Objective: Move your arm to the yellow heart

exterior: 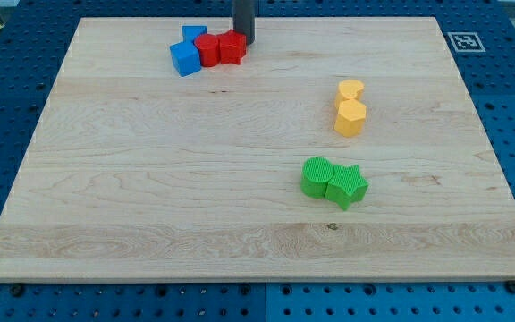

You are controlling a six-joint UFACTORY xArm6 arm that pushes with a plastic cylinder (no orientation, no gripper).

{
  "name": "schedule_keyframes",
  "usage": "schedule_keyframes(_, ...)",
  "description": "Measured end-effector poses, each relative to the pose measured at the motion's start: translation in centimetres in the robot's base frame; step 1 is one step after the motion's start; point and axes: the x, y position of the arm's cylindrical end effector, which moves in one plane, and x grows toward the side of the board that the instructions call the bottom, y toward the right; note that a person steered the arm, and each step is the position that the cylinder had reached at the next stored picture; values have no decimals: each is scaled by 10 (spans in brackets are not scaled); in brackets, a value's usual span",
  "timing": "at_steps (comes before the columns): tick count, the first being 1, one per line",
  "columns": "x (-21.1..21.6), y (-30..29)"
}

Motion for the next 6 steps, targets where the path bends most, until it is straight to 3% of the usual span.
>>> schedule_keyframes(1, 4, -4)
schedule_keyframes(2, 5, 35)
schedule_keyframes(3, 21, 145)
schedule_keyframes(4, 73, 191)
schedule_keyframes(5, 122, 197)
schedule_keyframes(6, 130, 197)
